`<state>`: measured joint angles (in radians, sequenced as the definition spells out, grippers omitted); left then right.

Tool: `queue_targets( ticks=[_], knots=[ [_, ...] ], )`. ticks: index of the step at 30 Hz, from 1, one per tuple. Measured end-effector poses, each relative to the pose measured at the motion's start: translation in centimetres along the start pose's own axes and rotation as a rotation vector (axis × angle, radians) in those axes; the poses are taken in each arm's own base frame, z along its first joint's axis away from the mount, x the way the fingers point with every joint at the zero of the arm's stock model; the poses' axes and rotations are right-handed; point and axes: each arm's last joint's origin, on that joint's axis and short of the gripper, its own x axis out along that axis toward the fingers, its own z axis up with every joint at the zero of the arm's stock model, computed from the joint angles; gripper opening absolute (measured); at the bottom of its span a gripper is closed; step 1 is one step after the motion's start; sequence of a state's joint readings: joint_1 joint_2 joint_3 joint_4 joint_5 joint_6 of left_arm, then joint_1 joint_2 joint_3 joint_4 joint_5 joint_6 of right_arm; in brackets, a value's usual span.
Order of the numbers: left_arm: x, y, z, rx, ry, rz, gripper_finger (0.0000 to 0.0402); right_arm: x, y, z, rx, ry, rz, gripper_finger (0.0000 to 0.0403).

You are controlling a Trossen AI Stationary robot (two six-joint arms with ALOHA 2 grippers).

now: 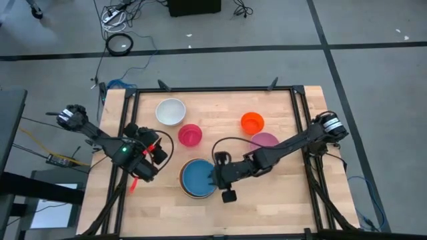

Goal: Nest bowls inside each other
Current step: Stack the gray bowl on top of the the blue bowl

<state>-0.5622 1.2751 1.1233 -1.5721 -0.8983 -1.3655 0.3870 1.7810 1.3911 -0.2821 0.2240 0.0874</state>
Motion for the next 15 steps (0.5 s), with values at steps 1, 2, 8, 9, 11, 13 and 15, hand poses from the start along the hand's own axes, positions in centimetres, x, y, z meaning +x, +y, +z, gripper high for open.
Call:
queue_targets(
  ticks=[1, 2, 8, 9, 11, 13, 15],
  knots=[
    [0.2, 0.1, 0.2, 0.004, -0.003, 0.008, 0.0229, -0.6, -0.2, 0.2, -0.008, -0.003, -0.051, 0.0100],
    [0.3, 0.2, 0.3, 0.011, -0.007, 0.017, 0.0229, -1.2, -0.5, 0.4, -0.012, -0.007, -0.101, 0.0100],
    [2.3, 1.1, 1.8, 0.090, 0.014, 0.128, 0.0229, -5.7, -1.6, 1.7, -0.018, -0.066, -0.269, 0.0100],
    [2.7, 1.3, 2.0, 0.106, 0.025, 0.149, 0.0229, -6.5, -1.6, 2.0, -0.014, -0.083, -0.276, 0.0100],
    [3.5, 1.8, 2.5, 0.135, 0.056, 0.188, 0.0229, -8.1, -1.6, 2.4, -0.005, -0.121, -0.282, 0.0100],
    [4.3, 2.3, 2.9, 0.167, 0.087, 0.222, 0.0229, -9.5, -1.6, 2.8, 0.001, -0.152, -0.275, 0.0100],
    [5.0, 2.6, 3.4, 0.183, 0.118, 0.234, 0.0229, -10.7, -1.4, 3.0, 0.007, -0.180, -0.262, 0.0100]
  ],
)
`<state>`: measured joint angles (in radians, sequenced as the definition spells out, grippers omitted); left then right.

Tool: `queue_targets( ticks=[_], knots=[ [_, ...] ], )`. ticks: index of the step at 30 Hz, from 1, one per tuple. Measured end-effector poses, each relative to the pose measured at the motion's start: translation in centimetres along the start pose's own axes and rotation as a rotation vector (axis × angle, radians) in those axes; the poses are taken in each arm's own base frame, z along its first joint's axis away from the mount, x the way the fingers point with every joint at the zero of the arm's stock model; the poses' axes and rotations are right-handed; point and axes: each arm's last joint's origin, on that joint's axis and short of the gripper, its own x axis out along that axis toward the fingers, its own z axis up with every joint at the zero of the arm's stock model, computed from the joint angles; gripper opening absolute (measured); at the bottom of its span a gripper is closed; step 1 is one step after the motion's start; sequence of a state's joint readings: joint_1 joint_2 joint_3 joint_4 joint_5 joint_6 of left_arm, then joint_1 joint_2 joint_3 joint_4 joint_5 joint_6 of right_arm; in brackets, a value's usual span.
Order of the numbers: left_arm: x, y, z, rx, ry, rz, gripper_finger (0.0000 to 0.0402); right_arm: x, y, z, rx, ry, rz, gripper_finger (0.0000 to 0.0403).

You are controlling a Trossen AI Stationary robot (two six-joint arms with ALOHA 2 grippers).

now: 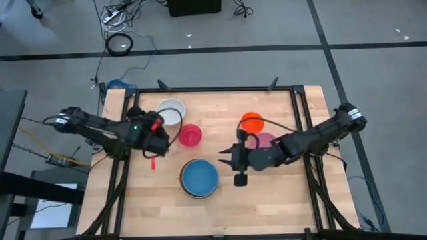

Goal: Nest bowls inside each other
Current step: Stack the gray bowl on top of the the blue bowl

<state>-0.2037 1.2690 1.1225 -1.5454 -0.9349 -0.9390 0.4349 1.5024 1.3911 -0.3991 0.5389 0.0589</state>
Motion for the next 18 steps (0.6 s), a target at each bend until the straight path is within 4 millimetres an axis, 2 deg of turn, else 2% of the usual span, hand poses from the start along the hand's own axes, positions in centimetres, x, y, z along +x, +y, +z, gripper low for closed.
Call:
queue_targets(
  ticks=[5, 13, 18],
  knots=[
    [1.9, 0.4, 1.1, 0.070, 0.106, -0.035, 0.0229, -2.0, 0.0, 0.7, 0.020, -0.048, 0.017, 0.0100],
    [5.8, 1.7, 3.7, 0.090, 0.151, -0.100, 0.0229, -2.5, 0.5, 0.3, 0.024, -0.019, 0.008, 0.0100],
    [8.2, 2.7, 5.1, 0.052, 0.189, -0.382, 0.0229, -2.6, 0.7, -0.1, 0.037, 0.010, 0.012, 0.0100]
  ],
)
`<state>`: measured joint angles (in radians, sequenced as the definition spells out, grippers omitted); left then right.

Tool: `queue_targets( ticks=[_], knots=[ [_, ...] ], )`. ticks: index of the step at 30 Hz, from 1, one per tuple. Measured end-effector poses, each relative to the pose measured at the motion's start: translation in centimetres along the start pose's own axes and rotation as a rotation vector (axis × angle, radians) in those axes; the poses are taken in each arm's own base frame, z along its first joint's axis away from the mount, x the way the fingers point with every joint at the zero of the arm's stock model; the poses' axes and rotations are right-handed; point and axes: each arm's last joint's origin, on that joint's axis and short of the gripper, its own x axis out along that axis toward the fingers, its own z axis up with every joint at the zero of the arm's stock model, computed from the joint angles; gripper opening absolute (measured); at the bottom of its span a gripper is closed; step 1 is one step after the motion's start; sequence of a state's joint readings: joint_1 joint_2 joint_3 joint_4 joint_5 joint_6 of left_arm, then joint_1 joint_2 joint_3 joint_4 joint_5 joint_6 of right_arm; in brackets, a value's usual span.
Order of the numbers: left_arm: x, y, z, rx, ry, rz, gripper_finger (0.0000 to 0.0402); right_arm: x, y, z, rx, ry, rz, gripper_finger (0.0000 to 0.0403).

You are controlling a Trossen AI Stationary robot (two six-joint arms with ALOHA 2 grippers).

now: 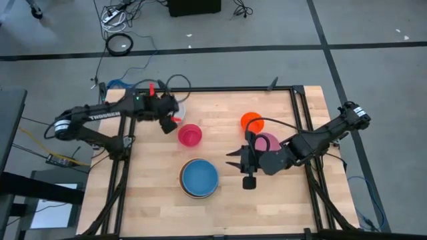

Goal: Nest bowls inside each other
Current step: Stack the gray bowl on top of the the blue bowl

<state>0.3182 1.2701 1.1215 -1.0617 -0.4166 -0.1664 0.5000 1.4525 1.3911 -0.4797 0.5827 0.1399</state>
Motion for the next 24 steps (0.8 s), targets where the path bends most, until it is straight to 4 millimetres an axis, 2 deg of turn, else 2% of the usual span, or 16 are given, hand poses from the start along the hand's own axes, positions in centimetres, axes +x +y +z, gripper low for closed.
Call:
queue_targets(
  ticks=[5, 12, 20, 24],
  knots=[
    [1.3, 1.7, 0.2, 0.035, 0.066, -0.243, 0.0229, -0.2, 0.3, -0.2, 0.011, 0.012, 0.008, 0.0100],
    [3.1, 3.0, -1.1, 0.101, 0.138, -0.435, 0.0229, -0.3, 0.4, -0.5, 0.031, 0.038, 0.009, 0.0100],
    [6.5, 3.1, -3.6, 0.130, 0.193, -0.449, 0.0229, -0.3, 0.4, -0.7, 0.048, 0.055, 0.005, 0.0100],
    [7.2, 2.9, -4.1, 0.129, 0.195, -0.450, 0.0229, -0.3, 0.4, -0.7, 0.048, 0.055, 0.004, 0.0100]
  ],
)
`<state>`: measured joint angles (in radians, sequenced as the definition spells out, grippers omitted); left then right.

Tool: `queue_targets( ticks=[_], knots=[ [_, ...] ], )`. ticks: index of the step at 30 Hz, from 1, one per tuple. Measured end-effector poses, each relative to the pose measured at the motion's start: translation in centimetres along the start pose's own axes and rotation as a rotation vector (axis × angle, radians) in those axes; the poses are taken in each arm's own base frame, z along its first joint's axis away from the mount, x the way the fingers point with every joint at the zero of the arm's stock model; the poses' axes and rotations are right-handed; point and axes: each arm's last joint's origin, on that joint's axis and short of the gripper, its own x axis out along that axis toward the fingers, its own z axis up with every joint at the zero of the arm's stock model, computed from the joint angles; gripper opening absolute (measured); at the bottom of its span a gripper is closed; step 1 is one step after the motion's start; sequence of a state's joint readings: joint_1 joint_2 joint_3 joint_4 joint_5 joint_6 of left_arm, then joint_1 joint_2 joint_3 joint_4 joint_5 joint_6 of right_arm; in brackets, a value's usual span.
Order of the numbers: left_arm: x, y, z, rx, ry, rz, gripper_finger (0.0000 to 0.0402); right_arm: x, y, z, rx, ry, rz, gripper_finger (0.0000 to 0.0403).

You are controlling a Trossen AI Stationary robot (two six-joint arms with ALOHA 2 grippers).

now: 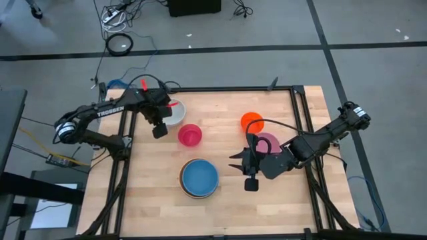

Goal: Nest bowls inside each other
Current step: Stack the gray bowl on top of the the blue bowl

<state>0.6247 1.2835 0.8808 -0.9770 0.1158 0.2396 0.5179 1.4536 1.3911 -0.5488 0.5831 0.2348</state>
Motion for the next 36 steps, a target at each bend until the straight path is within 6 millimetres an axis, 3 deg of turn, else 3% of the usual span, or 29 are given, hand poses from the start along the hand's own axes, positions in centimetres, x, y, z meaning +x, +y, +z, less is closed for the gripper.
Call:
queue_targets(
  ticks=[10, 29, 36],
  knots=[
    [0.1, -0.5, 0.8, 0.362, -0.045, 0.063, 0.0212, 0.1, -0.1, 0.0, 0.002, 0.001, -0.004, 0.0100],
    [0.0, -0.3, 1.4, 0.329, -0.088, 0.130, 0.0204, 0.2, -0.5, -0.2, -0.009, 0.029, -0.019, 0.0100],
    [1.0, -0.2, 1.8, 0.297, -0.074, 0.100, 0.0203, 0.2, -0.5, -0.2, 0.004, 0.030, -0.020, 0.0100]
  ],
)
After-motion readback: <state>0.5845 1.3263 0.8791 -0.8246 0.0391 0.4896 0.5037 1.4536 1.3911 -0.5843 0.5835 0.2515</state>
